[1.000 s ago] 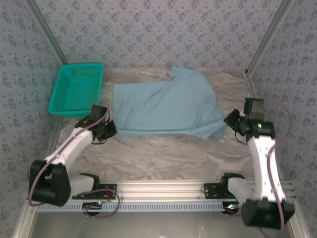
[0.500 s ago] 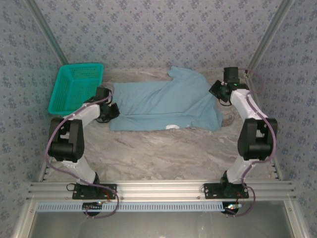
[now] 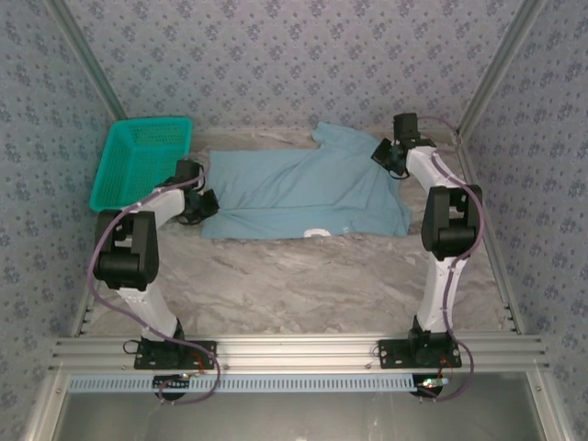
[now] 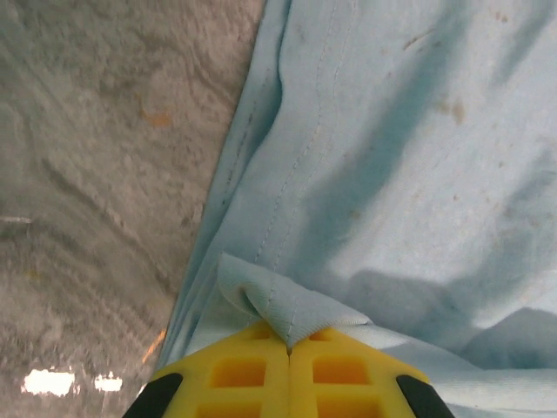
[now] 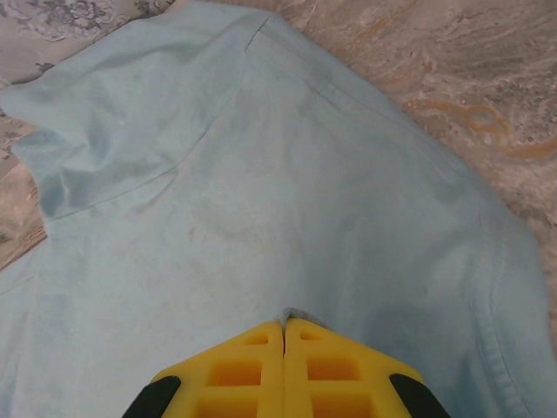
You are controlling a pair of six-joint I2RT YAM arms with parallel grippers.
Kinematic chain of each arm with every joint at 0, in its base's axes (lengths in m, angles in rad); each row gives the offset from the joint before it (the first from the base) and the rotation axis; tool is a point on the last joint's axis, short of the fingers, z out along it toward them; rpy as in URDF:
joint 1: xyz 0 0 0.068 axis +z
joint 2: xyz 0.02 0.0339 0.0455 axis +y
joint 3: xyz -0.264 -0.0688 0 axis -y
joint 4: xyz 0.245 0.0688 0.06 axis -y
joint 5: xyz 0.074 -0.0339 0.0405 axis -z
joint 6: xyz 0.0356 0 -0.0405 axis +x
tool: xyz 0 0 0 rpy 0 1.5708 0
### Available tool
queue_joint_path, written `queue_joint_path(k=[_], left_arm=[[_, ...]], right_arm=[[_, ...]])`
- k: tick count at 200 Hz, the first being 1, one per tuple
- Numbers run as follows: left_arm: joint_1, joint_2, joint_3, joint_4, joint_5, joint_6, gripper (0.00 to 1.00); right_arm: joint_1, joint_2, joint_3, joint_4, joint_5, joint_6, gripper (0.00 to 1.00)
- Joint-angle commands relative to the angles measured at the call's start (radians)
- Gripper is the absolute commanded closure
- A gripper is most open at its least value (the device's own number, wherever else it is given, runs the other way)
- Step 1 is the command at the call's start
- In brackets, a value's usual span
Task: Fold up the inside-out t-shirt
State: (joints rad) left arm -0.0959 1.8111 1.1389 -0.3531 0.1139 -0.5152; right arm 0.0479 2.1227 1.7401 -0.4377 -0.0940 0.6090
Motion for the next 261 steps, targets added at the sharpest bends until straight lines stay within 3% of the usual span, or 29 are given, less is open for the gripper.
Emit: queue_joint_path(k=[1, 41, 68, 91, 111, 149, 200, 261], left_arm=[[0.008, 0.048, 0.043, 0.011, 0.006, 0.009, 1.00], [0.009, 0.065, 0.055, 0.009, -0.011, 0.011, 0.93], [0.007, 0.030, 0.042, 0.010, -0.016, -0.006, 0.69], [0.003, -0.030, 0.013, 0.025, -0.013, -0.020, 0.55], [-0.008, -0.092, -0.024, 0.045, -0.010, -0.040, 0.46], [-0.060, -0.207, -0.097, 0.088, -0.042, -0.062, 0.29], [-0.119, -0.241, -0.115, 0.092, -0.090, -0.035, 0.24], [-0.139, -0.083, -0.059, 0.126, -0.037, 0.019, 0.24]], right_arm=[[-0.009, 0.085, 0.094, -0.014, -0.018, -0.023, 0.99], [-0.048, 0.188, 0.240, -0.083, -0.155, -0.053, 0.81], [-0.059, 0.128, 0.253, -0.159, -0.179, -0.124, 0.70], [-0.053, -0.032, 0.048, -0.123, -0.169, -0.171, 0.66], [-0.027, -0.147, -0.162, -0.077, -0.236, -0.150, 0.64], [0.028, -0.226, -0.388, -0.033, -0.293, -0.153, 0.56], [0.052, -0.147, -0.424, 0.045, -0.330, -0.126, 0.57], [0.056, -0.082, -0.351, 0.064, -0.326, -0.117, 0.67]])
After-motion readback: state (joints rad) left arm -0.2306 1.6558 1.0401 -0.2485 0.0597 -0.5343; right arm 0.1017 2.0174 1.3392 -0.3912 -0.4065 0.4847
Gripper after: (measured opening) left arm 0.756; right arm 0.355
